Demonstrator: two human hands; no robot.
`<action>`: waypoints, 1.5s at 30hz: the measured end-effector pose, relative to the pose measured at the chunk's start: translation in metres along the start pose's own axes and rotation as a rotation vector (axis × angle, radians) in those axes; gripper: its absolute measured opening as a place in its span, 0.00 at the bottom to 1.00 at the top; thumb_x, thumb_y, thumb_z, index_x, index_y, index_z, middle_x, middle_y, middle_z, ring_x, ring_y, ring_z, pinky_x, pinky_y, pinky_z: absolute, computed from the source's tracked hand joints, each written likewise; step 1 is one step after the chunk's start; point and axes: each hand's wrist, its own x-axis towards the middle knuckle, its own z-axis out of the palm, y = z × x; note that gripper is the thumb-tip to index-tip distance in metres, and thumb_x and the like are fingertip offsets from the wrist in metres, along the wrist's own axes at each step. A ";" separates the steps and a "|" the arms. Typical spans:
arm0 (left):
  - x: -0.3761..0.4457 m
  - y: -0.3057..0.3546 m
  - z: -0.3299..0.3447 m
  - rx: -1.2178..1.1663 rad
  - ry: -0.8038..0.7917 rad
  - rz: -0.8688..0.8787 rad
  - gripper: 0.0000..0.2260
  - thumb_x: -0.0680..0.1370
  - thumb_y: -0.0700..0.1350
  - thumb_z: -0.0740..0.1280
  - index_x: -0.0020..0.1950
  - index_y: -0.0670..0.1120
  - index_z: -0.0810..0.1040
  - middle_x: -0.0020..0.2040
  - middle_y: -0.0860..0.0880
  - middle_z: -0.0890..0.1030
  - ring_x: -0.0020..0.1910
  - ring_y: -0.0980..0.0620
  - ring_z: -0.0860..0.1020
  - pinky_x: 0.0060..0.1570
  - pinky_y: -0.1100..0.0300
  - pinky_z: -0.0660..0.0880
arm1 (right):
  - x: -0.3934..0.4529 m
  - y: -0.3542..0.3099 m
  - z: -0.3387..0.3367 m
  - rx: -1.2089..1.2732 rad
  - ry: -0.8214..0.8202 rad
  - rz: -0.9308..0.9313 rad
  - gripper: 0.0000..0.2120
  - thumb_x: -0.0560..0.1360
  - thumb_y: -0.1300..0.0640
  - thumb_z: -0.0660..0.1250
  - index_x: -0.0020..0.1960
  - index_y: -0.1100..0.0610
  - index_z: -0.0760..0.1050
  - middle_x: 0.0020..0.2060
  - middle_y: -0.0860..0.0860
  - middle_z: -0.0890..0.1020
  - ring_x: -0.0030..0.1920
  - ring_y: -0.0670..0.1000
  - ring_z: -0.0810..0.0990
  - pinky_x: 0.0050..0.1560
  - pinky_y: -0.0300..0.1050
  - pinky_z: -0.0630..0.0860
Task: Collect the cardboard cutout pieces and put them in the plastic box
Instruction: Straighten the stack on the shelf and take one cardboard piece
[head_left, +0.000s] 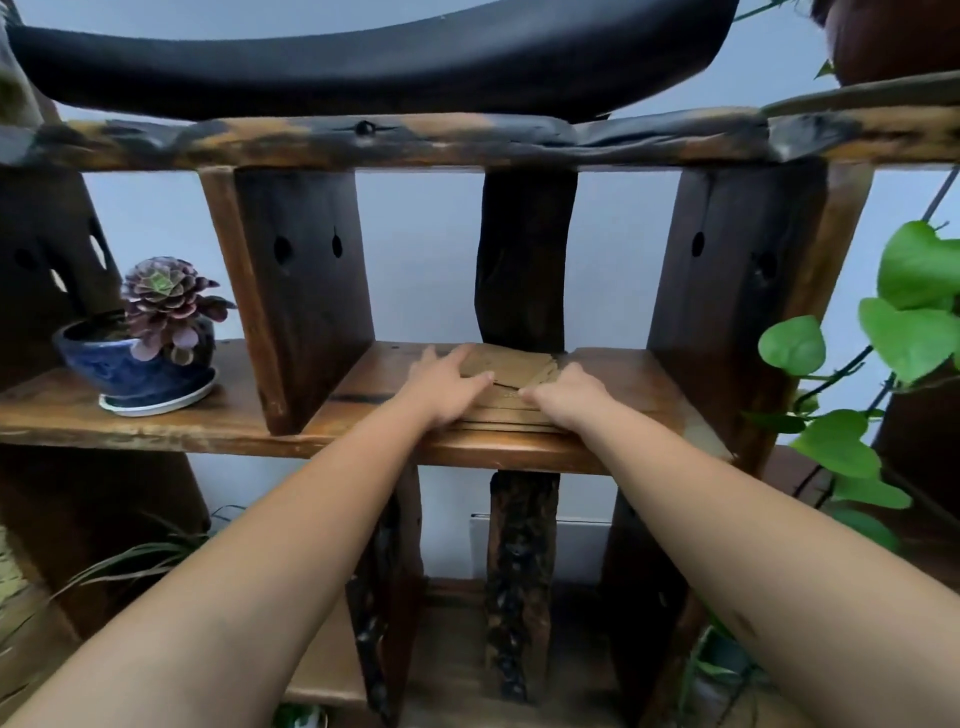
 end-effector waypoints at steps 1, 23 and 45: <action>0.005 -0.002 0.000 0.011 -0.028 -0.009 0.33 0.72 0.70 0.56 0.76 0.64 0.55 0.79 0.41 0.52 0.76 0.35 0.54 0.71 0.37 0.56 | 0.001 -0.002 0.001 0.017 0.001 0.007 0.39 0.71 0.42 0.68 0.75 0.59 0.59 0.66 0.58 0.74 0.63 0.59 0.75 0.52 0.49 0.70; -0.007 -0.022 0.020 0.065 0.000 0.209 0.29 0.70 0.74 0.50 0.71 0.70 0.61 0.72 0.43 0.67 0.70 0.43 0.65 0.66 0.43 0.67 | 0.029 -0.016 0.005 0.379 0.034 0.202 0.21 0.76 0.55 0.70 0.65 0.59 0.69 0.47 0.57 0.77 0.42 0.54 0.76 0.43 0.48 0.77; -0.001 -0.017 -0.011 -0.896 0.254 0.040 0.28 0.75 0.58 0.68 0.71 0.47 0.67 0.56 0.60 0.77 0.63 0.53 0.76 0.52 0.68 0.71 | 0.022 -0.003 0.019 0.759 0.119 -0.469 0.30 0.75 0.60 0.70 0.71 0.50 0.60 0.65 0.50 0.76 0.64 0.50 0.75 0.68 0.53 0.71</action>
